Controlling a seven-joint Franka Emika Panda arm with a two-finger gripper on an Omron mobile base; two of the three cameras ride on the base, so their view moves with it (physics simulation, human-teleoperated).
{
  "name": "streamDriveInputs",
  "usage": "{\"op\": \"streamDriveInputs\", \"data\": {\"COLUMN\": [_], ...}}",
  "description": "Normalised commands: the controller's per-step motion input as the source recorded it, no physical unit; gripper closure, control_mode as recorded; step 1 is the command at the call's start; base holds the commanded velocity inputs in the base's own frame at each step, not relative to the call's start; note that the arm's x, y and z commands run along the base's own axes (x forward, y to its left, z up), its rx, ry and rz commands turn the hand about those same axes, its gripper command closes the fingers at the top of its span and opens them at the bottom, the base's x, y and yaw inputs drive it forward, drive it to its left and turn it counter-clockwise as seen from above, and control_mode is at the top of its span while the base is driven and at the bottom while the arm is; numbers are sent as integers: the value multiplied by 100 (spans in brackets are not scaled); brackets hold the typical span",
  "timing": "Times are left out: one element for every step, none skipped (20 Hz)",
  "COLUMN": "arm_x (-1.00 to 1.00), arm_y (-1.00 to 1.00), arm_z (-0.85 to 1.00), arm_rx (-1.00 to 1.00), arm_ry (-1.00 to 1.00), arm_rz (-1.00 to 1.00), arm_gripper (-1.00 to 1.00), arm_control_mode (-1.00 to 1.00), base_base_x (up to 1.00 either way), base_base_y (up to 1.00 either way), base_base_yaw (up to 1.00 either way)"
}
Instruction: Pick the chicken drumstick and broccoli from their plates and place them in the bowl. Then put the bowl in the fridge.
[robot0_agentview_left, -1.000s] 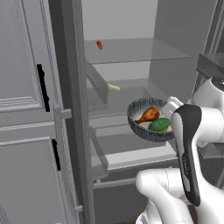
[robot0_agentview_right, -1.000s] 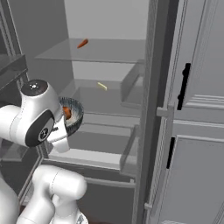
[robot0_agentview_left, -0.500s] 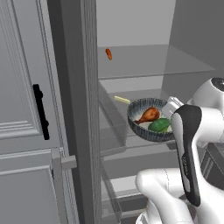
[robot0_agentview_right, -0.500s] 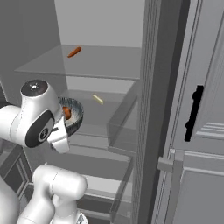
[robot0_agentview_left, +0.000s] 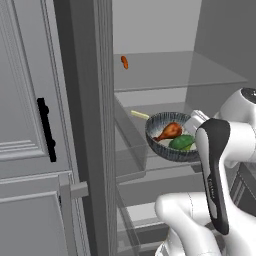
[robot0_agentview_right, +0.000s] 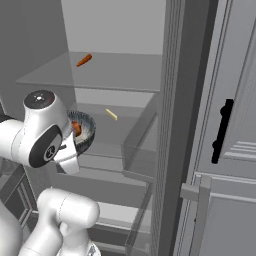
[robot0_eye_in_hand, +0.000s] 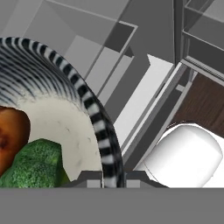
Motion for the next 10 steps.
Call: {"op": "streamDriveInputs", "data": {"arm_x": [0, 0, 0, 0, 0, 0, 0, 11, 3, 0], "arm_y": [0, 0, 0, 0, 0, 0, 0, 0, 0, 0], "arm_z": [0, 0, 0, 0, 0, 0, 0, 0, -16, -31], "arm_rx": [0, 0, 0, 0, 0, 0, 0, 0, 0, 0], "arm_ry": [0, 0, 0, 0, 0, 0, 0, -1, -5, -7], "arm_rz": [0, 0, 0, 0, 0, 0, 0, 0, 0, 0], "arm_gripper": [100, 100, 100, 100, 100, 100, 100, 100, 100, 100], "arm_control_mode": [100, 100, 100, 100, 100, 100, 100, -100, -100, -100], "base_base_x": [46, 36, 26, 19, 16, 16, 14, 0, 0, 0], "base_base_y": [0, 0, 0, 0, 0, 0, 0, 0, 0, 0], "base_base_yaw": [1, 0, 0, 0, 0, 0, 0, 0, 0, 0]}}
